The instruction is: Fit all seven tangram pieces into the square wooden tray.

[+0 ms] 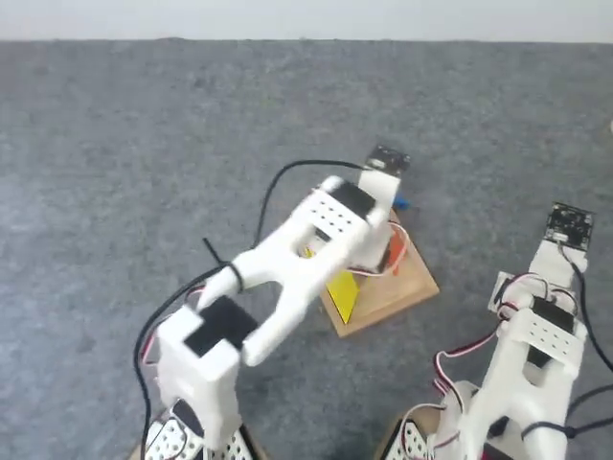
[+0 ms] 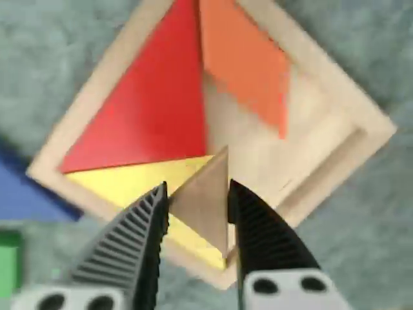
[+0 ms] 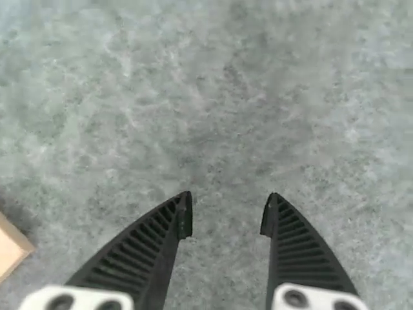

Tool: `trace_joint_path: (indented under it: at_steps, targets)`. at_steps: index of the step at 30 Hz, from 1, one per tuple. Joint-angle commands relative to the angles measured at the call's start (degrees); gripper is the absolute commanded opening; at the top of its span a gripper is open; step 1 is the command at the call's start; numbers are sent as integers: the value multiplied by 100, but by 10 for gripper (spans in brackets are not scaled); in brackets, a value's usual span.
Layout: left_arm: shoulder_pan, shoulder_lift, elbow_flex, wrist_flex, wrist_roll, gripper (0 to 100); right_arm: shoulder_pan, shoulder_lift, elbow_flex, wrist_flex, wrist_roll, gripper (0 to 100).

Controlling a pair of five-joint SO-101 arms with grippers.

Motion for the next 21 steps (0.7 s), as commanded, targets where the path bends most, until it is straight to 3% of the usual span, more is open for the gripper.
trace_joint_path:
  at_steps: [1,6,10,16,21]
  targets:
    - [202,281,-593,-149,448,43,189,-171,-246,-136,-158,184]
    - [334,703,-1033,-141,554,43,180,-171,-255,-136,-158,184]
    - [316,932,-1297,-141,1073,52,180,-171,-255,-136,-158,184]
    - [316,1090,-1481,-149,1477,219,180,-171,-255,-136,-158,184]
    - [299,1090,-1481,-220,1609,236,180,-171,-255,-127,-158,185]
